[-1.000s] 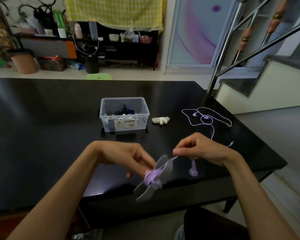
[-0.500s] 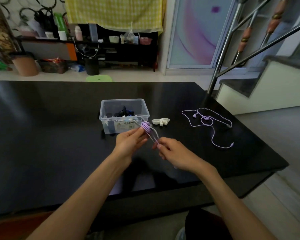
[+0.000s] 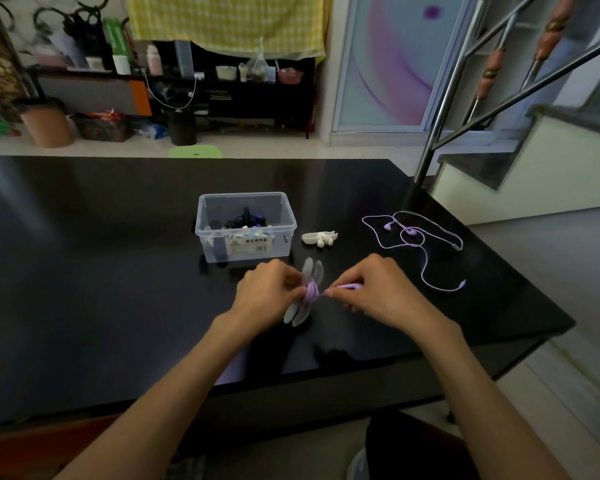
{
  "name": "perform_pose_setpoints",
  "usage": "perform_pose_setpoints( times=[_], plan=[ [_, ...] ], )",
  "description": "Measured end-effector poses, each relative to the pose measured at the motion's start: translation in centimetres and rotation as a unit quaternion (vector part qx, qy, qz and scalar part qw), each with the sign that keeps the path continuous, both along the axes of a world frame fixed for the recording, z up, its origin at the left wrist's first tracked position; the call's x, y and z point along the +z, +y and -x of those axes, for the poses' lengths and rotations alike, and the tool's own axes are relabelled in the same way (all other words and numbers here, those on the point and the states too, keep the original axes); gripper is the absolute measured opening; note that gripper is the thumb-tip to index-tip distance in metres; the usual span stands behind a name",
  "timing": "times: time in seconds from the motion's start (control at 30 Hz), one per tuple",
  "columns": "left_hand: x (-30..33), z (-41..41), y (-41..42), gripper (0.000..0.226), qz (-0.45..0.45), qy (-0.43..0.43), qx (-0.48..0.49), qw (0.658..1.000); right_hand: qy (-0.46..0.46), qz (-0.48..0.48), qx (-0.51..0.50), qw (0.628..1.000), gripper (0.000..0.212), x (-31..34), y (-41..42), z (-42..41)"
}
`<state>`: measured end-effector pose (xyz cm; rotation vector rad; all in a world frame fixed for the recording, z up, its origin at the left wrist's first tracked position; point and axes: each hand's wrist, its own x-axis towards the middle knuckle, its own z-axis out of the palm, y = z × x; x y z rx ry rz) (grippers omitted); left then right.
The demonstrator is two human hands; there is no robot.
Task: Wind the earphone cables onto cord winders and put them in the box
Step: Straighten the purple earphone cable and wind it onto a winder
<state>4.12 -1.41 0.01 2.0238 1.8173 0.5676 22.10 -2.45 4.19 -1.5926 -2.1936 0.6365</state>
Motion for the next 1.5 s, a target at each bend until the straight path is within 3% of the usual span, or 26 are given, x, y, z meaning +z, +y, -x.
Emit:
perform_pose_setpoints(
  times=[0.07, 0.17, 0.27, 0.47, 0.67, 0.93, 1.2, 1.37, 1.5],
  plan=[
    [0.8, 0.4, 0.0, 0.020, 0.058, 0.006, -0.096, 0.994, 0.021, -0.011, 0.020, 1.000, 0.010, 0.7, -0.1, -0.6],
    [2.0, 1.0, -0.7, 0.024, 0.208, -0.115, -0.235, 0.943, 0.101, 0.056, 0.059, 0.992, 0.008, 1.8, -0.4, -1.5],
    [3.0, 1.8, -1.3, 0.025, 0.297, -0.177, -0.294, 0.891, 0.176, 0.145, 0.083, 0.970, 0.012, 2.6, -0.9, -2.2],
    [3.7, 2.8, -1.6, 0.026, 0.374, -0.243, -0.369, 0.815, 0.284, 0.277, 0.114, 0.911, 0.010, 2.4, -1.1, -2.7],
    [3.1, 2.3, -1.2, 0.032, 0.271, -0.474, -0.228, 0.806, 0.473, 0.291, -0.044, 0.830, 0.016, 1.6, -0.2, -1.8],
    [2.0, 0.5, -1.0, 0.028, 0.144, -0.532, -0.123, 0.825, 0.525, 0.227, -0.134, 0.809, 0.014, 0.1, 0.0, 0.8],
    [0.7, -1.2, -1.0, 0.032, 0.040, -0.564, -0.049, 0.824, 0.435, 0.099, -0.161, 0.880, 0.009, -0.9, -0.6, 2.3],
    [1.1, -1.8, -1.1, 0.026, -0.041, -0.569, -0.030, 0.821, 0.360, 0.006, -0.131, 0.924, 0.047, -0.7, -0.8, 3.5],
    [1.7, -0.9, -0.7, 0.026, -0.063, -0.552, -0.019, 0.831, 0.334, -0.023, -0.082, 0.939, 0.043, 0.1, 0.5, 4.0]
  ],
)
